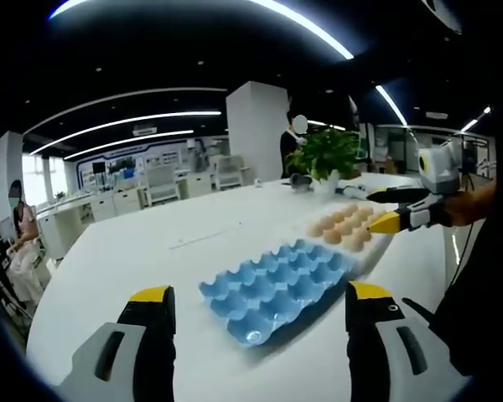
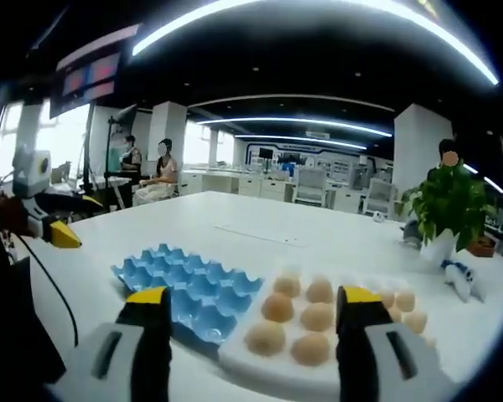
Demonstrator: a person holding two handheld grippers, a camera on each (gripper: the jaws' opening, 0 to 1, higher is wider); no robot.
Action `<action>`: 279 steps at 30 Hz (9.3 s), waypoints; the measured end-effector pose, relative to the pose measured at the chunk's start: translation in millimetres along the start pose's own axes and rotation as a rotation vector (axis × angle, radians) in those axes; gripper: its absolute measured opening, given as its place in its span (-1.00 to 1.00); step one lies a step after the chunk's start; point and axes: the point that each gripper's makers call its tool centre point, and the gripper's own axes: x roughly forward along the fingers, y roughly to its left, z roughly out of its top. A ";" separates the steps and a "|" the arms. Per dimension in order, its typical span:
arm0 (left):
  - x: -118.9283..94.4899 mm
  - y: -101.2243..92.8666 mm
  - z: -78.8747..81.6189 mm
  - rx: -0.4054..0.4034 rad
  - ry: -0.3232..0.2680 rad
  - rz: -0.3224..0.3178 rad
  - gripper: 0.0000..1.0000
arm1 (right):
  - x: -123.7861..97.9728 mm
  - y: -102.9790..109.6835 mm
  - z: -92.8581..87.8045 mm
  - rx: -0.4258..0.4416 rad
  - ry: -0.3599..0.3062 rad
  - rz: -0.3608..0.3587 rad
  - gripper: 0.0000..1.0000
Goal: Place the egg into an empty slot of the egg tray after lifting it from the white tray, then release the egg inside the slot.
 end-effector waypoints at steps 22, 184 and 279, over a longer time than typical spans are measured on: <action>1.1 0.3 3.4 0.004 -0.010 -0.002 0.68 | 1.4 -0.1 2.1 -0.011 -0.003 0.006 0.65; 1.4 2.1 -26.0 0.053 0.190 -0.022 0.73 | 88.6 159.0 5.2 0.022 0.152 0.491 -0.51; 4.0 -1.7 -27.5 0.069 0.226 -0.082 0.72 | 76.6 111.3 -35.6 -0.022 0.162 0.370 -0.42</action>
